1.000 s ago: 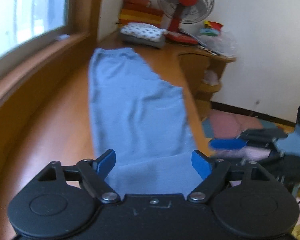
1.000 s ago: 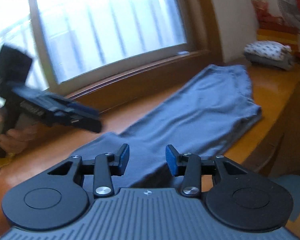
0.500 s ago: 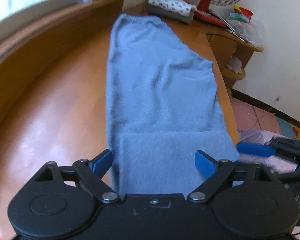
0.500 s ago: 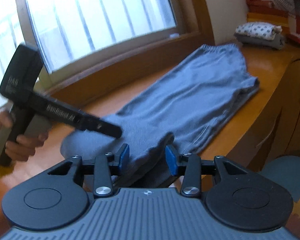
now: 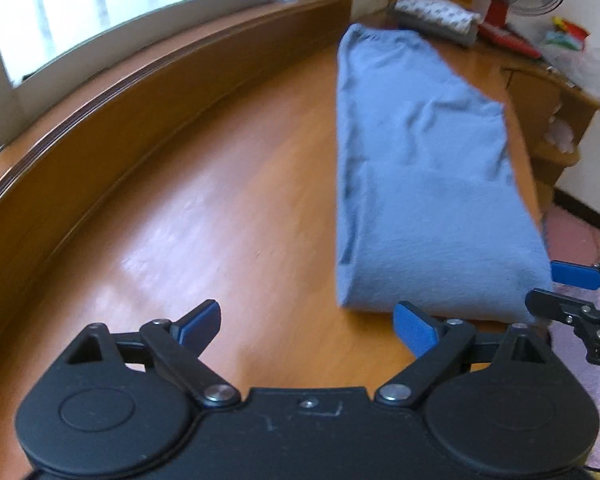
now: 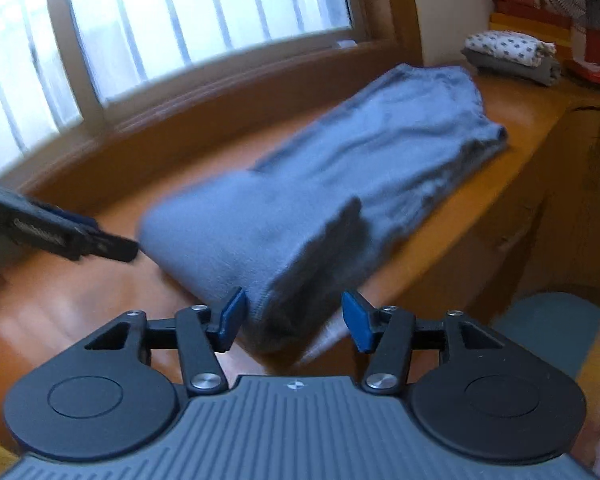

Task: Fold clothes
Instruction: 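Withdraw both grippers from the folded grey bundle, then move both open grippers to the folded edge of the grey bundle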

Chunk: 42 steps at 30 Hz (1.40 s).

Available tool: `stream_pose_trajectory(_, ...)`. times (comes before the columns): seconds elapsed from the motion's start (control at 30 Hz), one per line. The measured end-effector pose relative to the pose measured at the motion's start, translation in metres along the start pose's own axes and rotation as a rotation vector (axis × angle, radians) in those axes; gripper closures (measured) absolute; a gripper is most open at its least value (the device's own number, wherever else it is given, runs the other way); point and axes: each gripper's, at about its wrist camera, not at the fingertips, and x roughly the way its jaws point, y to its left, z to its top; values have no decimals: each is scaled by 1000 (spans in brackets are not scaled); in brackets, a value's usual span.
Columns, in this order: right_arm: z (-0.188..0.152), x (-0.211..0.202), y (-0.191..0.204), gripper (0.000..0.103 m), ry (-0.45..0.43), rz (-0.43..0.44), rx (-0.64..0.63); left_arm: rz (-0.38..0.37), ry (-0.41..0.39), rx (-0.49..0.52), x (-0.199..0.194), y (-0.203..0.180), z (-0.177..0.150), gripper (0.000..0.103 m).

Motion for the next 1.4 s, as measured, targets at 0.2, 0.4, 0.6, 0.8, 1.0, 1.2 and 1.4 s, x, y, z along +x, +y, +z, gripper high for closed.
stream_pose_trajectory(0.2,4,-22,16,46,-53,-24,-49,-3,-19,-29,-5,1,0,10)
stream_pose_trajectory(0.4,-1,-37,28,37,-64,-54,-68,8,-8,-31,-8,-7,-10,10)
stream_pose_trajectory(0.6,-12,-45,42,35,-52,-60,-86,-7,-1,-29,-14,-8,-23,9)
stream_pose_trajectory(0.8,-21,-43,56,35,-22,-58,-107,-10,12,-35,-17,-4,-32,9)
stream_pose_trajectory(1.0,-27,-38,64,35,-7,-68,-110,-39,24,3,-13,-1,-40,8)
stream_pose_trajectory(1.2,-33,-28,60,35,-47,-116,-105,-129,-89,161,-8,-7,-36,9)
stream_pose_trajectory(1.4,-31,-14,57,35,-87,-144,-192,-227,-138,281,7,-12,-19,9)
